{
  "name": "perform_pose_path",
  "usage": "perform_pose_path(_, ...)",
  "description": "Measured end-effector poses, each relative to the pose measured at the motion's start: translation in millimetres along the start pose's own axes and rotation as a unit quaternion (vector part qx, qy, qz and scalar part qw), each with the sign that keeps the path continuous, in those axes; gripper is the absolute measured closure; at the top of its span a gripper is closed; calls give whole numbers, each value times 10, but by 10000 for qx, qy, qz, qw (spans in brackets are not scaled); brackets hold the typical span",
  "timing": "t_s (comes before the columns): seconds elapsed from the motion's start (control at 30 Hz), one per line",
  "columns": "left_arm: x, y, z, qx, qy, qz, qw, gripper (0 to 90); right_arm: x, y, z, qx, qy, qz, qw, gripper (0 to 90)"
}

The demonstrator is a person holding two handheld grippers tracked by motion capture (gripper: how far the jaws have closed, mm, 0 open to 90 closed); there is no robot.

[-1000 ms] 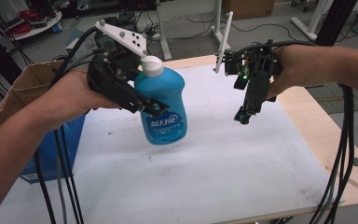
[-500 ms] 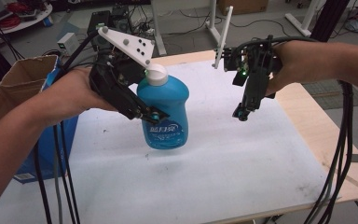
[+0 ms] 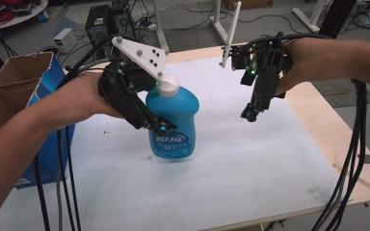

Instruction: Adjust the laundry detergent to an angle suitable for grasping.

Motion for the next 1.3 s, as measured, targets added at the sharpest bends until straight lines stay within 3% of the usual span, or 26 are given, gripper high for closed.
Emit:
perform_pose_path(0.27, 7, 193, 65, 23, -21, 121, 9999, 440, -15, 5, 9, -10, 2, -7, 10000, 16)
perform_pose_path(0.6, 2, 309, 107, 111, 45, 233, 9997, 440, -34, 4, 35, -17, 19, -18, 10000, 16)
perform_pose_path(1.07, 26, 276, 174, 65, -68, 259, 9996, 437, -32, 14, 38, 32, 54, -33, 10000, 16)
perform_pose_path(1.3, 3, 283, 198, 31, -290, 319, 9991, 429, -25, 18, 32, 47, 59, -33, 10000, 16)
Point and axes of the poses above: each handheld gripper's, and its own axes: y roughly forward along the jaws, z roughly out of its underside, x roughly to its left, the point moved 6 cm from there along y, roughly forward along the jaws, and after that the axes turned 10 degrees about -x, right-handed, at the moved point
